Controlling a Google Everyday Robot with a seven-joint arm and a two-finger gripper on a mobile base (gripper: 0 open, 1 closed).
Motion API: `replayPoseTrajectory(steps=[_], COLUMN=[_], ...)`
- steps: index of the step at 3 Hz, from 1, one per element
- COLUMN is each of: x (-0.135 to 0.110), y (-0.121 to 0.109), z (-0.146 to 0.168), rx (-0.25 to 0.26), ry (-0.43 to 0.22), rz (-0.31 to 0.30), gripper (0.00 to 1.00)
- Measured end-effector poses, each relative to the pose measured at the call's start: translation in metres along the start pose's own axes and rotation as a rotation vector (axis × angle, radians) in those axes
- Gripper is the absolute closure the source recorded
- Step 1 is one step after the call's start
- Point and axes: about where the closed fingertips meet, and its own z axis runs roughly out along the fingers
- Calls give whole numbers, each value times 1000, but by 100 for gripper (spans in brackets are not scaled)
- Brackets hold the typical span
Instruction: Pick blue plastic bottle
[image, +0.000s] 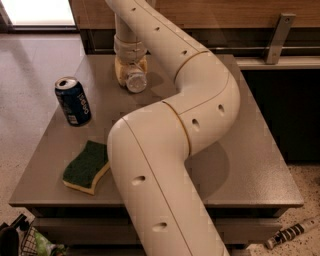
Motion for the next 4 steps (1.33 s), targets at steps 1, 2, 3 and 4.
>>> replayPoseTrajectory(steps=[1, 2, 3, 4], x=[-1, 10, 33, 49], y=[-10, -28, -37, -44], z=[-11, -32, -44, -54], rx=[46, 119, 151, 161], ry=[-32, -68, -93, -139], rz=[-10, -7, -6, -19], gripper=[100, 100, 100, 100])
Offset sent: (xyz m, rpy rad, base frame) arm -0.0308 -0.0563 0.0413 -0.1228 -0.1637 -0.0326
